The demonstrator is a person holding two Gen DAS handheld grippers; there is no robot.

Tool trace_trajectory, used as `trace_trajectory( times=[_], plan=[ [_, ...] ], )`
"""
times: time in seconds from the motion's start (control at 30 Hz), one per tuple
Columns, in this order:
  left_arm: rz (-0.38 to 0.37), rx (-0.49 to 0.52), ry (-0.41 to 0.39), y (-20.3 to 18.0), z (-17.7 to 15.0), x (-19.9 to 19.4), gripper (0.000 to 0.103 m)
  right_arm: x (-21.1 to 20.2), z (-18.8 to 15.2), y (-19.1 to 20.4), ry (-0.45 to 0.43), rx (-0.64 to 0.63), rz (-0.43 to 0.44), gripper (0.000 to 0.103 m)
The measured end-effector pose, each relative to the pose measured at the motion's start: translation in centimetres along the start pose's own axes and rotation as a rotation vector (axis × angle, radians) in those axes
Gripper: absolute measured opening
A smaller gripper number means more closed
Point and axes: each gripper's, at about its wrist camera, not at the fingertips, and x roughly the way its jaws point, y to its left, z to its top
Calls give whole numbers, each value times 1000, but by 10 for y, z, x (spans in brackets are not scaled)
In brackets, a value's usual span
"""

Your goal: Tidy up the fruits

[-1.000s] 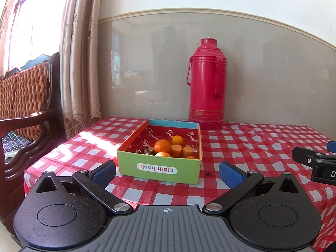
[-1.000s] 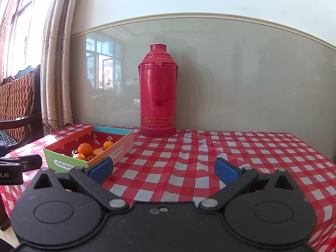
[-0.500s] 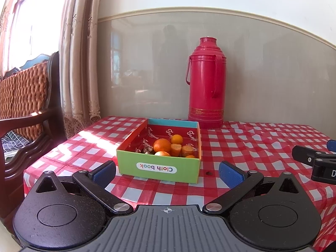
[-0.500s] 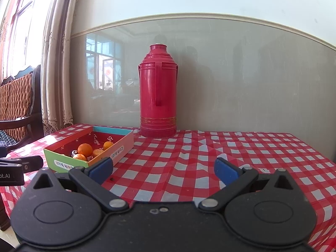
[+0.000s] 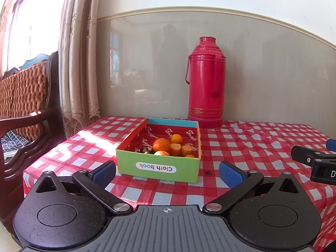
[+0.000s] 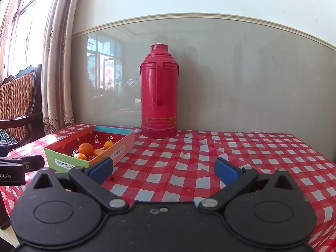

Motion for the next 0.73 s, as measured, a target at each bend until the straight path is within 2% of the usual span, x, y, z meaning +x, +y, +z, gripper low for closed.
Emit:
trace_trajectory(
  times=[0.4,0.63,0.73],
  plan=[
    [-5,1,-5,-1,1,0,103,0,0,0,0,0,1,97],
    [-17,-3,-49,-1,0,-7,103,0,0,0,-1,0,2,97],
    [5,-10,-36,0,0,-6,103,0,0,0,-2,1,2,97]
  ],
)
